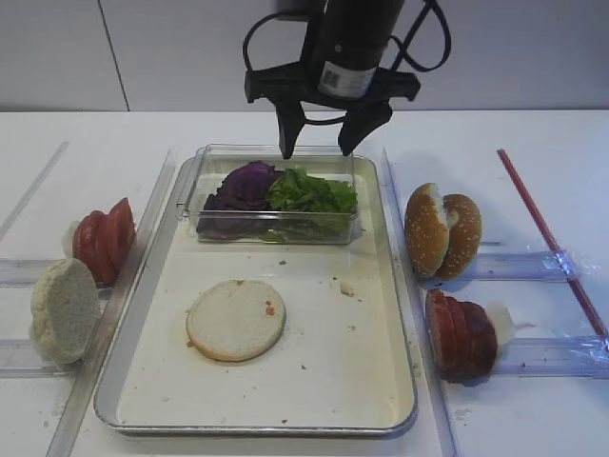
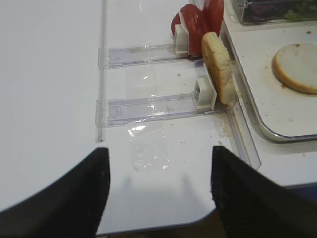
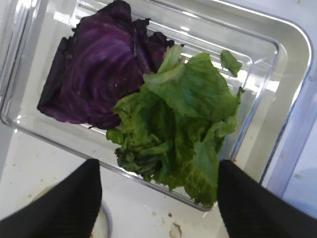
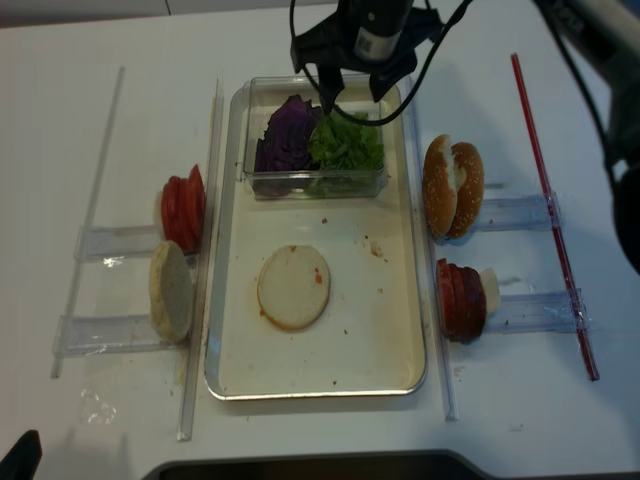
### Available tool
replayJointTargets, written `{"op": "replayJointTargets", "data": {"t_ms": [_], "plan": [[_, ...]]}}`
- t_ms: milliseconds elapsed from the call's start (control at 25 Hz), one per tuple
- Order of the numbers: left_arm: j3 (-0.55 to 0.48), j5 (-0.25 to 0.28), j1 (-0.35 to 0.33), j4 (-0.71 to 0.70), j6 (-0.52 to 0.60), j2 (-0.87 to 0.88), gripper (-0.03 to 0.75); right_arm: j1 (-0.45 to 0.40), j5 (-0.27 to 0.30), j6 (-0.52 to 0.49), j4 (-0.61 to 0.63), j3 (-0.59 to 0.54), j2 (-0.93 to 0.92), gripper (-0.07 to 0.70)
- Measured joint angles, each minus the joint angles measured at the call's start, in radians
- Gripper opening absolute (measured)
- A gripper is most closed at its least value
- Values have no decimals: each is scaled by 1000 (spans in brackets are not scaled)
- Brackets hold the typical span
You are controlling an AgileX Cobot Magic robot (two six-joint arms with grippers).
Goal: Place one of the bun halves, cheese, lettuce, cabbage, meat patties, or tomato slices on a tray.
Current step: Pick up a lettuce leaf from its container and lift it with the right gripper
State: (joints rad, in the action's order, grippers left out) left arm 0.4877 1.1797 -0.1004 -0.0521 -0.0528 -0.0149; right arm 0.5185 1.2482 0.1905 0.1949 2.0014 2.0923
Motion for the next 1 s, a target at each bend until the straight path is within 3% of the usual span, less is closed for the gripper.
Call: {"op": "replayJointTargets", "data": {"t_ms": [280,520,1000], "plan": [[0,0,0,0,0,0,411,0,-4,23,1,52,87,514],[0,0,0,0,0,0,411,0,-6,23,-10,57,113,565],[0,0,0,0,0,0,411,0,-10,13,-12,59,169,571]]}}
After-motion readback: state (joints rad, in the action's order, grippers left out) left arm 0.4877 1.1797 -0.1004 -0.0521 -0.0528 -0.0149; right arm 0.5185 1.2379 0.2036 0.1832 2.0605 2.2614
